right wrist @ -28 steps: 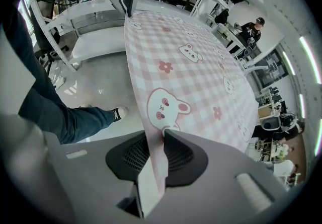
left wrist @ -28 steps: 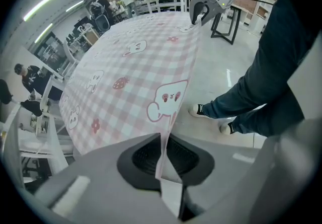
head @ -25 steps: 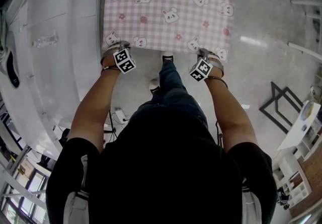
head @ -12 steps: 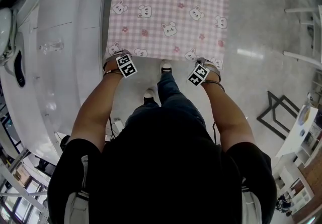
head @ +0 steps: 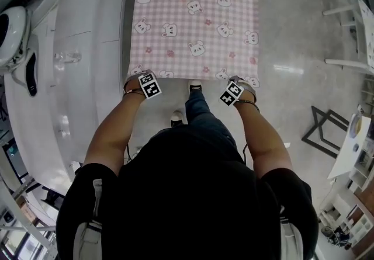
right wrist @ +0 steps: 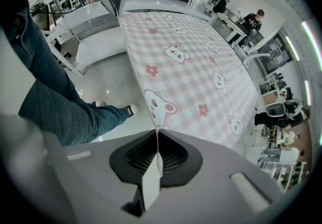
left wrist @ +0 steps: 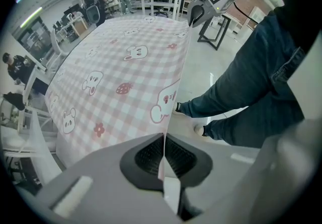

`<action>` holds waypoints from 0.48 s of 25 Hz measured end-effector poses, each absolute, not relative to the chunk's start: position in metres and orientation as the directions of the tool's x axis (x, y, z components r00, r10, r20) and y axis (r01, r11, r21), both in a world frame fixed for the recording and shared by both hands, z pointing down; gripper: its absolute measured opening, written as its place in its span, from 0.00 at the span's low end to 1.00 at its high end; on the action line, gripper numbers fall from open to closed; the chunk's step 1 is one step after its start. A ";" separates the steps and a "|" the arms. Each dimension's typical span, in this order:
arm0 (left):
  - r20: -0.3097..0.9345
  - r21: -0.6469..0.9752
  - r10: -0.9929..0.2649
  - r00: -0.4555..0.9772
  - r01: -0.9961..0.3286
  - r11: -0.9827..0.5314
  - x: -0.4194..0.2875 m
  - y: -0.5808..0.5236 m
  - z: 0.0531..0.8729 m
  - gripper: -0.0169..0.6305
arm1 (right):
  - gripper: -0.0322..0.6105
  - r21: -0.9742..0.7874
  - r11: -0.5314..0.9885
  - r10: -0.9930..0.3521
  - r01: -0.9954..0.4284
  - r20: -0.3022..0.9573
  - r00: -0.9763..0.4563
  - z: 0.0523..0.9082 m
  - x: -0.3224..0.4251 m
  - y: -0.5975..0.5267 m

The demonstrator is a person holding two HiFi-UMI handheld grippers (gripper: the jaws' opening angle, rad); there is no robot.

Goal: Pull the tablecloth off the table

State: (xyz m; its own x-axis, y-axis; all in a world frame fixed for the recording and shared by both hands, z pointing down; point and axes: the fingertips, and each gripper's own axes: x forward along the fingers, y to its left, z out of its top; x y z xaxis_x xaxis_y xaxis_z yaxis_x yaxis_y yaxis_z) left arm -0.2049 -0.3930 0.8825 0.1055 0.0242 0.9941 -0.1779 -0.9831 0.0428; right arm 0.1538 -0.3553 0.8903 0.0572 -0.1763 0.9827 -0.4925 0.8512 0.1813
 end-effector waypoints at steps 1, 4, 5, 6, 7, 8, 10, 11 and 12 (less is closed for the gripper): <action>0.994 0.046 0.027 0.110 -0.177 -0.983 -0.207 -0.388 0.879 0.03 | 0.10 0.183 0.850 -0.178 -0.495 0.982 0.057 0.887 0.152 -0.351; 0.992 0.058 0.038 0.119 -0.173 -0.983 -0.209 -0.371 0.869 0.03 | 0.10 0.192 0.843 -0.188 -0.503 0.980 0.059 0.876 0.150 -0.336; 0.992 0.060 0.040 0.122 -0.167 -0.984 -0.210 -0.365 0.866 0.03 | 0.10 0.196 0.838 -0.192 -0.509 0.979 0.062 0.874 0.149 -0.330; 0.991 0.061 0.041 0.125 -0.159 -0.985 -0.211 -0.359 0.863 0.03 | 0.10 0.201 0.833 -0.195 -0.516 0.979 0.066 0.871 0.148 -0.325; 0.991 0.060 0.041 0.128 -0.148 -0.987 -0.213 -0.354 0.860 0.03 | 0.10 0.205 0.827 -0.198 -0.523 0.978 0.070 0.869 0.147 -0.319; 0.991 0.058 0.040 0.131 -0.138 -0.989 -0.215 -0.348 0.856 0.03 | 0.10 0.208 0.823 -0.201 -0.528 0.977 0.072 0.867 0.144 -0.313; 0.990 0.054 0.037 0.138 -0.122 -0.991 -0.219 -0.336 0.846 0.03 | 0.10 0.212 0.820 -0.207 -0.531 0.976 0.070 0.860 0.139 -0.301; 0.989 0.052 0.035 0.141 -0.117 -0.992 -0.221 -0.330 0.842 0.03 | 0.10 0.215 0.820 -0.212 -0.531 0.975 0.068 0.855 0.137 -0.294; 0.989 0.051 0.034 0.143 -0.115 -0.992 -0.223 -0.325 0.837 0.03 | 0.10 0.219 0.819 -0.217 -0.530 0.974 0.067 0.851 0.135 -0.288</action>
